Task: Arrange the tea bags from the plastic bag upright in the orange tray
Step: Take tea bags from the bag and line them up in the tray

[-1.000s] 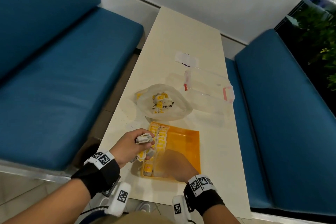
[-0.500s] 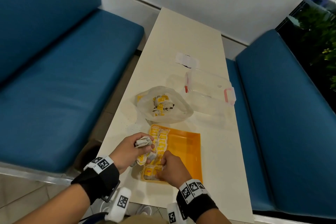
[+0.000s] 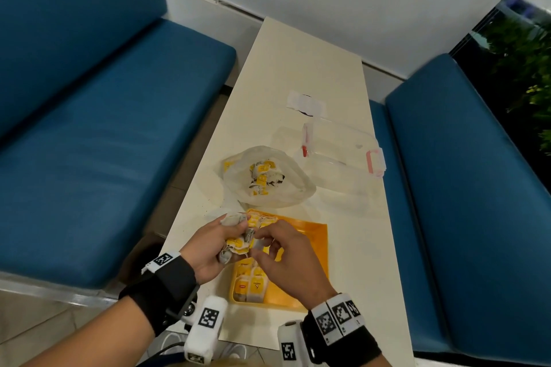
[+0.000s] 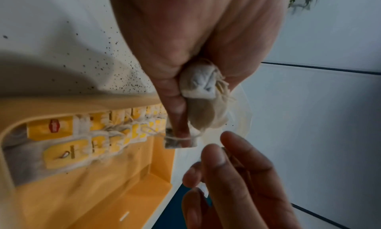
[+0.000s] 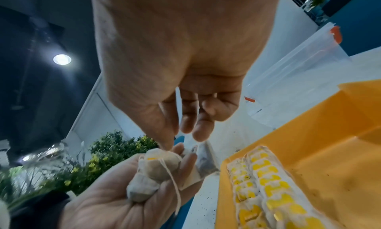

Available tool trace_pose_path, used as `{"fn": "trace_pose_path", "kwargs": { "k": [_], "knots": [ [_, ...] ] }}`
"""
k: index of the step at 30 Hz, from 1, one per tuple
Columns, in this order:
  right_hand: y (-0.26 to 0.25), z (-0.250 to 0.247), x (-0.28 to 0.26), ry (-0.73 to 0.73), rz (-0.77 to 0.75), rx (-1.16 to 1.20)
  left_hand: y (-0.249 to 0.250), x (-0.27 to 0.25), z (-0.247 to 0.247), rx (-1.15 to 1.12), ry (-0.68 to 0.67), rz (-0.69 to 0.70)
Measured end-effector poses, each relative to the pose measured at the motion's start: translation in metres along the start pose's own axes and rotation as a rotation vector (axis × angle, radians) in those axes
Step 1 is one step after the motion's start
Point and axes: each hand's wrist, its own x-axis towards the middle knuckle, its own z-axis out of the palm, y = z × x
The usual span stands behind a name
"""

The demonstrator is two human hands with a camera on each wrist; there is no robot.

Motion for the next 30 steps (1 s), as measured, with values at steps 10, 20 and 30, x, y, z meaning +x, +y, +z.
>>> {"fn": "trace_pose_path", "kwargs": {
  "k": [10,20,30],
  "knots": [
    [0.015,0.000,0.012,0.023,0.425,0.328,-0.001,-0.001,0.008,-0.003,-0.037,-0.040],
    [0.004,-0.004,0.021,-0.027,0.494,0.332,0.001,0.002,0.009,-0.044,-0.029,0.000],
    [0.005,-0.004,0.029,-0.047,0.519,0.272,0.002,0.008,0.008,-0.062,-0.042,-0.005]
  ]
}}
